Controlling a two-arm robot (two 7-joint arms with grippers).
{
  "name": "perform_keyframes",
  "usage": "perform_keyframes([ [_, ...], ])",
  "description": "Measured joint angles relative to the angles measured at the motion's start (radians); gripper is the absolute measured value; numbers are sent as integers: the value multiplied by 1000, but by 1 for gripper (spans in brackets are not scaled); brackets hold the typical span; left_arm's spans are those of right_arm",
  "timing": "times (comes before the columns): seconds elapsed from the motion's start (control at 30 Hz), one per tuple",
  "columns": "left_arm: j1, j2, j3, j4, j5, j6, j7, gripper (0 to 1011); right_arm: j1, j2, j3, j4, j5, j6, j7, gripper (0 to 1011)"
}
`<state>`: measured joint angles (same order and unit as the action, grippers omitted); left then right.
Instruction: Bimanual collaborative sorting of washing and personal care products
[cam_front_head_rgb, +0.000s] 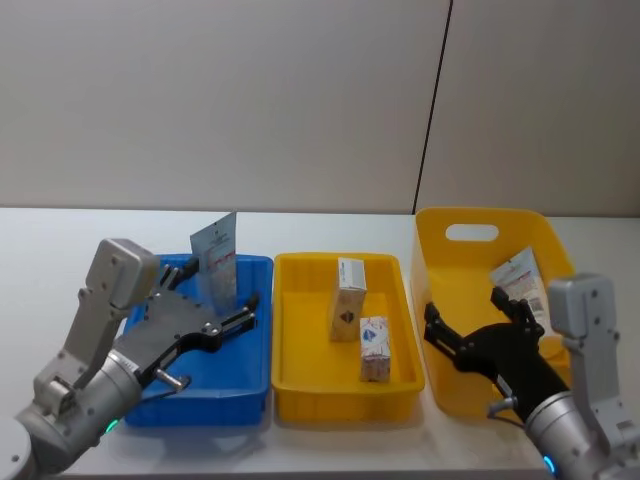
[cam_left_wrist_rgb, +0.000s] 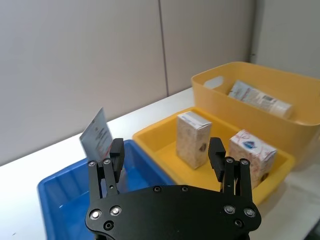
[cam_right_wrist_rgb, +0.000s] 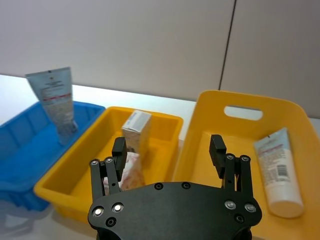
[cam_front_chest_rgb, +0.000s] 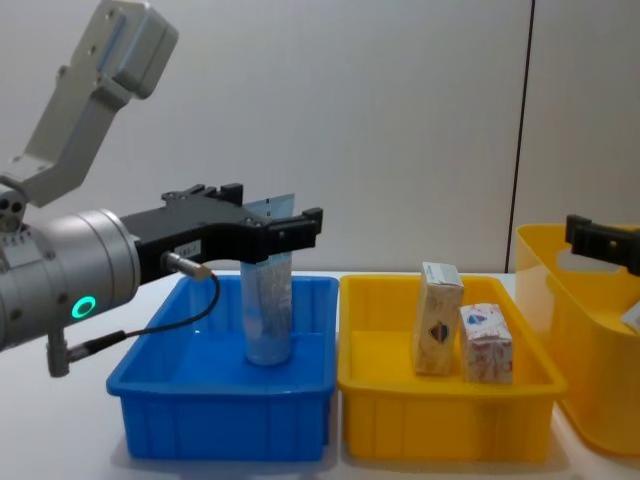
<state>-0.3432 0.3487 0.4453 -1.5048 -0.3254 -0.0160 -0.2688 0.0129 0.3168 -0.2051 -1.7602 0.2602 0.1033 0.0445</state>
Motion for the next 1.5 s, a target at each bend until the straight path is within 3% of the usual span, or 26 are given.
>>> perform_keyframes([
  [0.3,50,16,5,-58,59,14,121,1001,-26,19,-20,-7,26,-65,21,1003],
  [0.67,100,32,9,-115,118,29,243,1001,-28,21,-21,-7,27,-69,22,1003],
  [1.1,106,34,9,-122,125,31,258,1001,-26,22,-23,-12,27,-58,31,1003],
  [1.5,106,33,9,-122,125,31,258,1001,-32,45,-24,-44,28,17,60,1003],
])
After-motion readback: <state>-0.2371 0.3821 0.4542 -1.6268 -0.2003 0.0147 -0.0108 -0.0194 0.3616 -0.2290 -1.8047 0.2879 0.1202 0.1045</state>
